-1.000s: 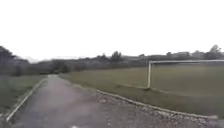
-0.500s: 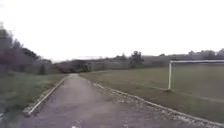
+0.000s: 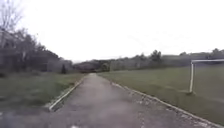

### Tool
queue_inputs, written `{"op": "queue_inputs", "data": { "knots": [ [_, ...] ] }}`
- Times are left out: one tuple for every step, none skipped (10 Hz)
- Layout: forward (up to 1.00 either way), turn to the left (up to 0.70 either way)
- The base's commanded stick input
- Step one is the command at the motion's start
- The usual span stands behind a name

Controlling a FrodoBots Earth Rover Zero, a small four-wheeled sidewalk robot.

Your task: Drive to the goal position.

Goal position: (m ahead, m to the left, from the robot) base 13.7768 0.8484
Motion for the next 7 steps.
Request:
{"op": "queue_inputs", "data": {
  "knots": [
    [0.70, 0.00],
    [0.70, 0.00],
    [0.70, 0.00],
    [0.70, 0.00],
    [0.70, 0.00],
    [0.70, 0.00],
    [0.70, 0.00]
  ]
}}
